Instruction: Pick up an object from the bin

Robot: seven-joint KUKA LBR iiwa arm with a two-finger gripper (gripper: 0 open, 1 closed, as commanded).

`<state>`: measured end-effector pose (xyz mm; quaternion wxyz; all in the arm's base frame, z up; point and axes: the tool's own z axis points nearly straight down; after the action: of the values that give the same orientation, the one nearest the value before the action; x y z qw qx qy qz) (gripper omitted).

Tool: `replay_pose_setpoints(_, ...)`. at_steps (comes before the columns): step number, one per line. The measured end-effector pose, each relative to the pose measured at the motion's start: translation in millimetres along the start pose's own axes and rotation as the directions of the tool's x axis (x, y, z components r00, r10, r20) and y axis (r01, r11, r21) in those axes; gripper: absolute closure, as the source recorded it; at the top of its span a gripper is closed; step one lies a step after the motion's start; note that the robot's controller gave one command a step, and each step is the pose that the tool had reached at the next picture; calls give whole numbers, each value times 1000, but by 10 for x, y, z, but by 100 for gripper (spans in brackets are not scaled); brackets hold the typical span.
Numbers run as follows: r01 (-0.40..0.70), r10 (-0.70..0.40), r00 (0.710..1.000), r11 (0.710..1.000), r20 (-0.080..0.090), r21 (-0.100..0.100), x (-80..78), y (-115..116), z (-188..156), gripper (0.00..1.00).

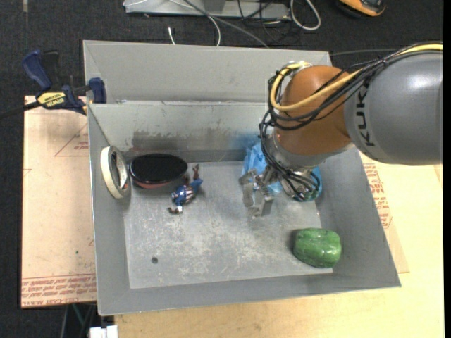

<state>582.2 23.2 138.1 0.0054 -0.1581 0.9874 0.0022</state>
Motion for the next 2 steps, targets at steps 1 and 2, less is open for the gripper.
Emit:
replay_pose_setpoints(1, 117, -117, 993, 993, 4, 2, -147, -567, 243, 100)
replay_pose_setpoints(2, 183, -183, 983, 983, 5, -1, -208, -566, 367, 100)
